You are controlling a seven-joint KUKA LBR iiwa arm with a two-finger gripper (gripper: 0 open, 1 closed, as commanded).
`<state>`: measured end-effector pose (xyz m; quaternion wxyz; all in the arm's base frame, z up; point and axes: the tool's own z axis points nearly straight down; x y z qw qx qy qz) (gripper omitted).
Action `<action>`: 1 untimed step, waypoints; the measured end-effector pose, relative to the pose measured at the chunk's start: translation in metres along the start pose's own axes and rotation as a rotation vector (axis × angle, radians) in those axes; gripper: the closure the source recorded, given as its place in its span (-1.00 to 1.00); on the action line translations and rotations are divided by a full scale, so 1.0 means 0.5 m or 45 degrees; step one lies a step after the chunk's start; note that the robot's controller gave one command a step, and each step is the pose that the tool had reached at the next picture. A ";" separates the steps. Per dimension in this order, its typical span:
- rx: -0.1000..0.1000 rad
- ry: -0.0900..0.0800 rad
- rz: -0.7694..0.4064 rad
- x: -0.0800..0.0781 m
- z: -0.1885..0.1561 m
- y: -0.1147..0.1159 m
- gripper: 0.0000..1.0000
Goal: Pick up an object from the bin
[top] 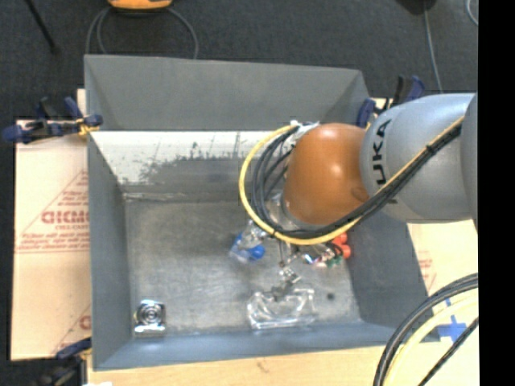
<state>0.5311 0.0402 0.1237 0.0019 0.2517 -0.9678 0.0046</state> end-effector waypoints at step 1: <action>-0.003 -0.017 -0.155 -0.122 0.013 -0.106 -1.00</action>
Offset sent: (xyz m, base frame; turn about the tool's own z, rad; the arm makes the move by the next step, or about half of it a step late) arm 0.0761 -0.0143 -0.0078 -0.1250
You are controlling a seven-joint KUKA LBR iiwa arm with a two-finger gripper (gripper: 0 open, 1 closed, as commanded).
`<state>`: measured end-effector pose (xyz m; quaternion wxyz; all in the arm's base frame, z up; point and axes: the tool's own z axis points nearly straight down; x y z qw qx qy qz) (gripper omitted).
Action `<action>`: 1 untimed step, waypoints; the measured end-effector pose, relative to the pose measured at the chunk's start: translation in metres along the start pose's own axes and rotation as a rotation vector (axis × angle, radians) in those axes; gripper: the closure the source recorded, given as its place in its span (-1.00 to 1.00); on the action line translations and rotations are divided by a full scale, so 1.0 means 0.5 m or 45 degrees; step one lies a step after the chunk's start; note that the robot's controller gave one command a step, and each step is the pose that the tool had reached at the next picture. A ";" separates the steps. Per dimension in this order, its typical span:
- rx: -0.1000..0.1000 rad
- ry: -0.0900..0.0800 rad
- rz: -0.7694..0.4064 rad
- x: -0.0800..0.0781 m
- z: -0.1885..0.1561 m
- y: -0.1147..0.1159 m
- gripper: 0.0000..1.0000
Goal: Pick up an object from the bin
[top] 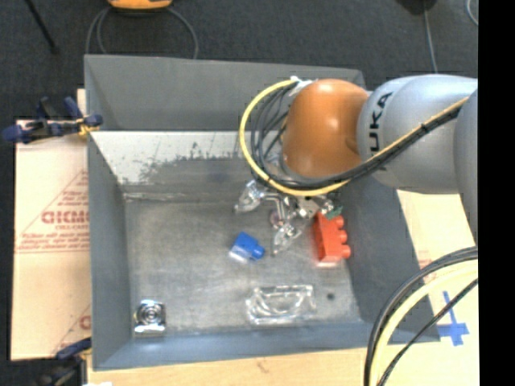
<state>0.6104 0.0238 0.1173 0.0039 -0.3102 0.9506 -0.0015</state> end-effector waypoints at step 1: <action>-0.007 -0.001 -0.195 0.106 0.012 0.137 -1.00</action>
Offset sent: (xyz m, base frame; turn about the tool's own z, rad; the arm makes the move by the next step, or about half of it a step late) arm -0.0836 0.0228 -0.0078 -0.1530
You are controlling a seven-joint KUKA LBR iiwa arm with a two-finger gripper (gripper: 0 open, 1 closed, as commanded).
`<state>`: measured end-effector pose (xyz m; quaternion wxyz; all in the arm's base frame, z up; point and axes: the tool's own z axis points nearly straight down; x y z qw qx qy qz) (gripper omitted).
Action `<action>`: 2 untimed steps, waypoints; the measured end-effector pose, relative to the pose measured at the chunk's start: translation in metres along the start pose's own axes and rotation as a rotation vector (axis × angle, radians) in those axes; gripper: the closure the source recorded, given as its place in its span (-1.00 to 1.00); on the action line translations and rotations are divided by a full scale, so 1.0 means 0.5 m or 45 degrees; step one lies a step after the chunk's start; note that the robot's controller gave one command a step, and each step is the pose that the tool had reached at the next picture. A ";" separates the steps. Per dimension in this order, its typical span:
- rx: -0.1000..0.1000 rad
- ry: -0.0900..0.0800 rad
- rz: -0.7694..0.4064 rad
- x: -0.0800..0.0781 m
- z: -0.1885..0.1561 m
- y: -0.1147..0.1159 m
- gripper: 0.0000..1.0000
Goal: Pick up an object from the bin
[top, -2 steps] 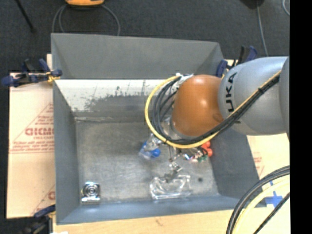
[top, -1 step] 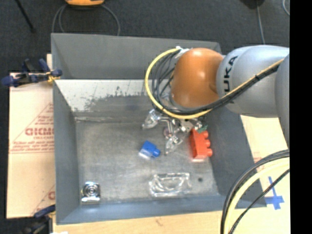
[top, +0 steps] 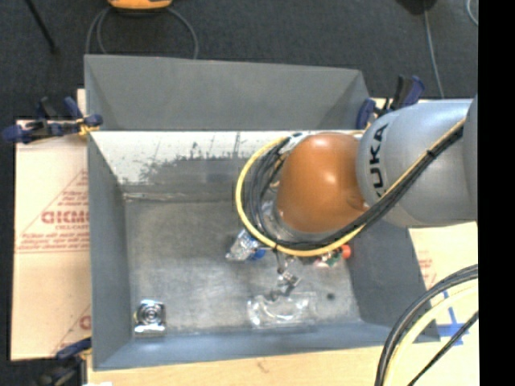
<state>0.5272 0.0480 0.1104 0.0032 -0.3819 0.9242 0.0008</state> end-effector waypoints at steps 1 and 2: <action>0.008 -0.001 0.141 -0.085 -0.005 -0.145 -1.00; -0.001 0.008 -0.223 0.004 -0.009 -0.066 -1.00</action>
Offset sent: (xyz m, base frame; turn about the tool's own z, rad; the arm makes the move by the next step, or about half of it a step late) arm 0.0773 -0.0190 0.0013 0.1079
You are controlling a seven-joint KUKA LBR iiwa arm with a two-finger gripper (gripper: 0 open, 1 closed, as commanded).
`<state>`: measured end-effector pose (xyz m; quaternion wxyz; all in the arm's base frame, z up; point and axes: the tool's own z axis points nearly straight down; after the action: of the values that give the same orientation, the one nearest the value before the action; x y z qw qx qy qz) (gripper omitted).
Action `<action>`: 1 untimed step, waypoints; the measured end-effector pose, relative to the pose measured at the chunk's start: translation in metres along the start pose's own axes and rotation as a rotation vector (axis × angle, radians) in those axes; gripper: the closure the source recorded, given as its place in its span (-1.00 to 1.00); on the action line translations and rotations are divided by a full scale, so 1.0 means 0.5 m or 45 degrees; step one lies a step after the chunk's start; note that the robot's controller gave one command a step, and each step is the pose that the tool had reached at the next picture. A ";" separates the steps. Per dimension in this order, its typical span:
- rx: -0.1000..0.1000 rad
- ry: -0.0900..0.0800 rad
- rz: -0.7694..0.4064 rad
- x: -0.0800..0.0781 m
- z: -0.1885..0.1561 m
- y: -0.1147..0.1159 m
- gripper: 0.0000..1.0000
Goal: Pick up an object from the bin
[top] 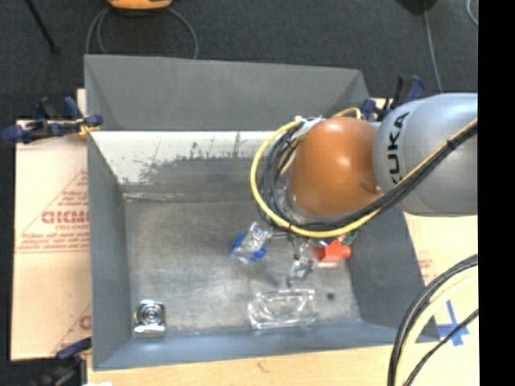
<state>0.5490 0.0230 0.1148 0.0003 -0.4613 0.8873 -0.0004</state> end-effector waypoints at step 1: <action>0.006 -0.008 -0.003 -0.075 -0.033 -0.029 -1.00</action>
Offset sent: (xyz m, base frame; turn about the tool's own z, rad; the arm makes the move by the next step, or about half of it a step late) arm 0.0303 0.0220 0.0147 -0.0012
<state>0.5825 0.0454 0.1315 0.0041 -0.4624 0.8867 -0.0011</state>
